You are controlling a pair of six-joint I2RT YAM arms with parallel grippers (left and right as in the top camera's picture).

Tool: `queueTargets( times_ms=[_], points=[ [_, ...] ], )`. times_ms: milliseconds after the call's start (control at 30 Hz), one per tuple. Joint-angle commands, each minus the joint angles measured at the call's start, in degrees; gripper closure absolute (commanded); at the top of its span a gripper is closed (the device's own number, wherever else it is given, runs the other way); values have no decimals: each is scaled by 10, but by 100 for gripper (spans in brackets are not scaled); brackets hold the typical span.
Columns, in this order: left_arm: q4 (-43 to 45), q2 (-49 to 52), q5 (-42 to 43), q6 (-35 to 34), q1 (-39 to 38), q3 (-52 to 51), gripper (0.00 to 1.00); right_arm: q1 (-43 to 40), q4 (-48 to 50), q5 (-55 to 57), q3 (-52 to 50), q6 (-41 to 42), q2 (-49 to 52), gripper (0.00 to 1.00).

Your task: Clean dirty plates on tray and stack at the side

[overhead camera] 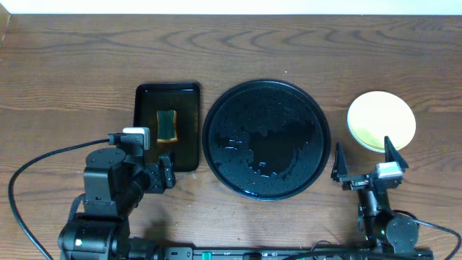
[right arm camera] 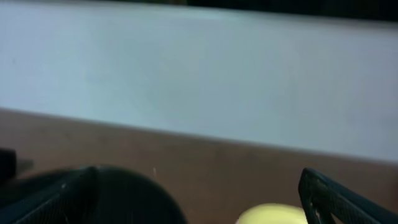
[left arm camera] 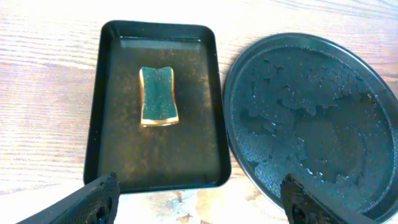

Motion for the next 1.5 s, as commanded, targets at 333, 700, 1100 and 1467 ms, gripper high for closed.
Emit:
queueTargets(
  times_ms=[333,700,1100,1467],
  points=[
    [0,0,-7,-5,2,-2,17,4,-117,9,-6,-4,-2,1],
    [0,0,-7,-5,2,-2,17,4,-117,9,-6,-4,-2,1],
    [0,0,-7,-5,2,-2,17,4,-117,9,-6,-4,-2,1],
    [2,-73,-7,-2,31,-39,17,4,-117,9,-6,-4,-2,1]
  ],
)
